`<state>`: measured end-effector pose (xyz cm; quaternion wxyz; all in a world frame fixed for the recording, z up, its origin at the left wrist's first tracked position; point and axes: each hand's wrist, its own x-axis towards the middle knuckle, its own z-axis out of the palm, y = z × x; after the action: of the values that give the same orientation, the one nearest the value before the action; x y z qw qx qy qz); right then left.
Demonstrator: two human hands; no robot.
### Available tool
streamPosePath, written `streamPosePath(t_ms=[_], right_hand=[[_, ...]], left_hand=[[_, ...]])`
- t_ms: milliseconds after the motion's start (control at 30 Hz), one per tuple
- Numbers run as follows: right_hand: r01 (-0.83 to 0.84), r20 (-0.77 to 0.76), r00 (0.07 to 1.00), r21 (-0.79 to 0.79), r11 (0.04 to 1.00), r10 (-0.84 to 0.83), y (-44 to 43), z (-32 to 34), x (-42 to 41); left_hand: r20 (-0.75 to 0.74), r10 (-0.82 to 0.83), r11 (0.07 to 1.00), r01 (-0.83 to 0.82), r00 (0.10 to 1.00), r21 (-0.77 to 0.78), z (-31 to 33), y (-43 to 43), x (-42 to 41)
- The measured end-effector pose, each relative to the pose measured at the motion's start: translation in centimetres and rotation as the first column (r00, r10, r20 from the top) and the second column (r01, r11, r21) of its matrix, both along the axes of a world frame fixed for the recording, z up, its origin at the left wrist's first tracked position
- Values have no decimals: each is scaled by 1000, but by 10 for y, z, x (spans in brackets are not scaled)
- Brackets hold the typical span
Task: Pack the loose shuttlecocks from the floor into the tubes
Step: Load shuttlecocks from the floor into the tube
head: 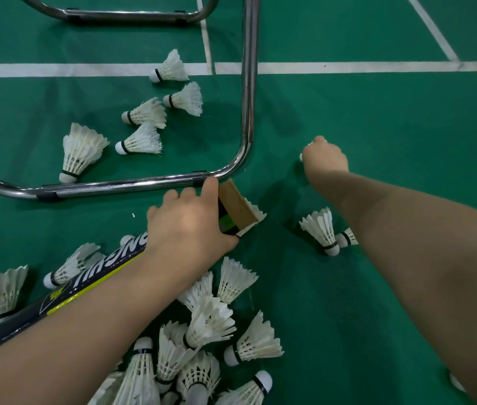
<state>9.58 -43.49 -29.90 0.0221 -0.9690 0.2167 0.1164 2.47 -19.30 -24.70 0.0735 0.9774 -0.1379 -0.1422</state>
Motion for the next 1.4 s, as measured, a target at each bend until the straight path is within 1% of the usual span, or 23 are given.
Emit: streamPosePath(t_ms=[33,133,167,200,267,333,400,467,500,533,567,600,633,700,800,867,933,967,1000,1067,1133,1300,1400], right_hand=[[11,51,999,26,1000,-12,-1,0,-2],[-4,191,982,21,1000,0,-5,3,-6],[25,226,973,86,996,-44,-6,6,-8],[53,256,961,186,981,-101,-6,9,-12],[47,317,931,393,918,-183,-5,13,-21],[8,291,938,527,850,-189,-1,13,-34],[2,153,981,612,791,-121,9,10,-51],[11,34,998,664,748,-45,20,6,-64],[13,22,999,697,717,-39,25,3,-69],[19,38,997,737,675,-70,28,2,-75],[31,69,989,772,635,-133,29,1,-79],[37,121,970,785,618,-212,27,1,-83],[38,189,941,767,640,-282,21,2,-87],[84,283,887,678,731,-364,0,1,-97],[206,253,891,514,833,-377,-36,-4,-116],[242,244,909,349,905,-338,-56,-8,-130],[271,208,927,205,941,-312,-70,-11,-141],[304,182,922,205,930,-341,-76,-12,-146],[351,155,906,250,902,-395,-81,-12,-149],[434,87,862,383,815,-500,-86,-9,-154],[454,36,850,455,766,-526,-85,-8,-156],[406,47,867,514,756,-497,-77,-9,-158],[365,102,867,536,761,-487,-76,-3,-158]], left_hand=[[4,-2,1000,2,1000,-1,0,0,0],[8,-3,1000,3,1000,0,-1,1,-2],[9,-4,1000,4,1000,1,-1,1,-3],[11,-6,1000,6,1000,0,-1,1,-4],[18,-9,1000,9,1000,-10,-1,1,-6],[13,-14,1000,14,1000,-11,-1,0,-8],[7,-24,1000,24,1000,5,-2,-2,-11],[6,-30,999,30,1000,12,-2,-3,-13],[7,-31,1000,30,1000,8,-2,-4,-14],[9,-31,1000,31,999,4,-1,-5,-15],[11,-31,1000,31,999,4,-1,-5,-16],[12,-30,1000,30,999,4,-1,-4,-16],[16,-29,1000,29,999,3,0,-4,-17],[26,-28,1000,28,999,-1,1,-4,-18],[28,-37,999,37,999,1,2,-4,-21],[25,-45,999,44,999,7,2,-5,-24],[13,-51,999,51,999,13,2,-8,-27],[7,-56,998,56,998,16,2,-10,-28],[2,-62,998,62,998,19,1,-12,-30],[-10,-77,997,77,997,26,1,-17,-33],[-23,-94,995,95,995,34,1,-22,-37],[-44,-109,994,110,993,21,1,-31,-43],[-38,-120,993,120,992,7,2,-33,-47]])
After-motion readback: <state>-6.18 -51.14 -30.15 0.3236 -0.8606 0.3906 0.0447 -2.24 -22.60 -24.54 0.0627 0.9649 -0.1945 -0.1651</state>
